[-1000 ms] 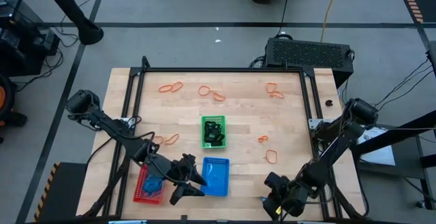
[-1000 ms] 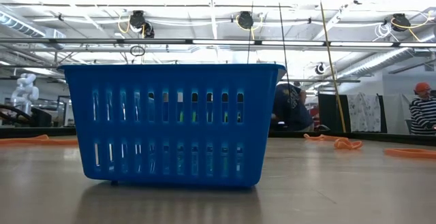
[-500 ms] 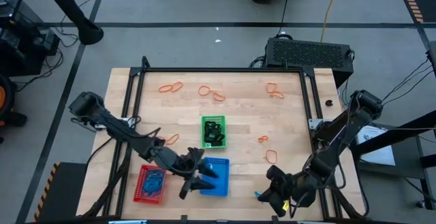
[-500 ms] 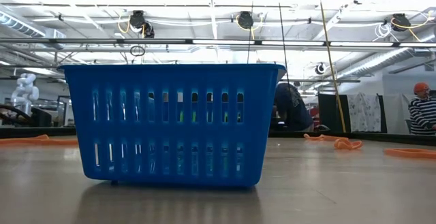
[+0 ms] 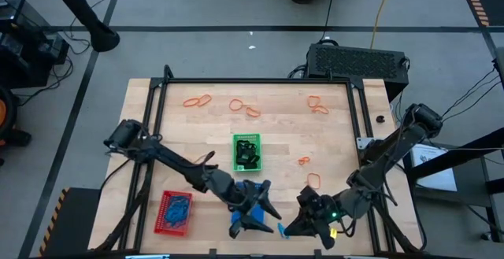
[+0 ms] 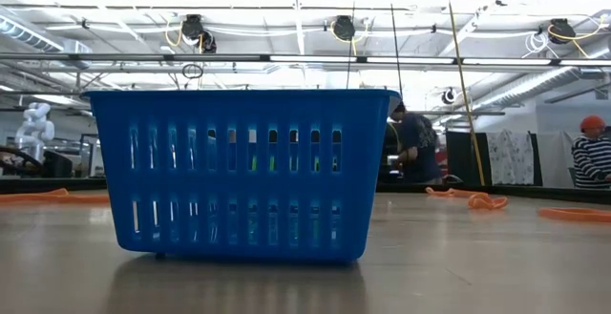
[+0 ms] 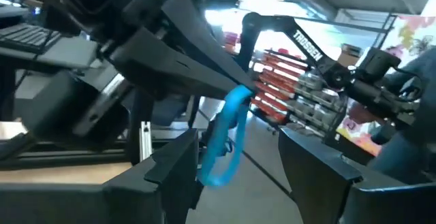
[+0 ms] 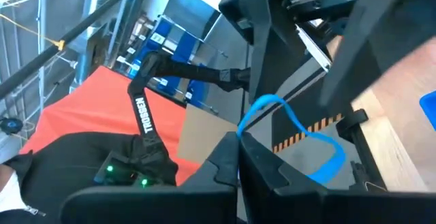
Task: Sort rubber bands into baskets
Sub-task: Put the blue rubberband into the red bin
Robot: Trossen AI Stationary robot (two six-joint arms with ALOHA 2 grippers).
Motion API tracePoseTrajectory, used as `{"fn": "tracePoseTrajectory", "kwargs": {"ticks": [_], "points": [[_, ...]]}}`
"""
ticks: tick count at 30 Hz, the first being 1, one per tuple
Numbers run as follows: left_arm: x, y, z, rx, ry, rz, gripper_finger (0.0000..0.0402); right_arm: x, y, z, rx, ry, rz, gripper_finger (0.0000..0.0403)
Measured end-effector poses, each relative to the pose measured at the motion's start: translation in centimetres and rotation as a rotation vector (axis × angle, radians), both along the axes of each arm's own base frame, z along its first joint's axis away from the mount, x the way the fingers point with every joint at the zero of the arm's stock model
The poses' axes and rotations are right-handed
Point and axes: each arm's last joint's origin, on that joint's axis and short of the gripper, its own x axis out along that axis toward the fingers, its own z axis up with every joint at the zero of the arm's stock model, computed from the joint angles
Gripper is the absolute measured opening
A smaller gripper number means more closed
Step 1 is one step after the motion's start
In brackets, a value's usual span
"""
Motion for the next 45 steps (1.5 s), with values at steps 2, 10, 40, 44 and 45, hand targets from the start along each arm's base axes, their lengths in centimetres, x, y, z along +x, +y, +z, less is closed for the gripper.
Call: {"fn": "tracePoseTrajectory", "kwargs": {"ticks": [2,10,40,44,45], "points": [[0.4,0.4,0.0,-0.006,0.005,-0.001,0.021,0.1,-0.1,0.0,-0.001,0.001,0.003,0.0],[0.8,1.0,-0.2,-0.017,0.024,0.029,0.021,0.6,-0.7,-0.1,-0.023,0.0,0.0,0.0],[0.4,0.1,-0.4,-0.058,0.067,0.027,0.0003,1.5,-1.7,-0.5,-0.021,0.049,0.022,0.0005],[0.3,0.2,-0.3,-0.053,0.103,0.033,0.0002,1.7,-2.0,-0.7,-0.039,0.058,0.026,0.0029],[0.2,0.3,-0.2,-0.058,0.125,0.037,0.0002,1.7,-2.2,-0.7,-0.05,0.063,0.03,0.0037]]}}
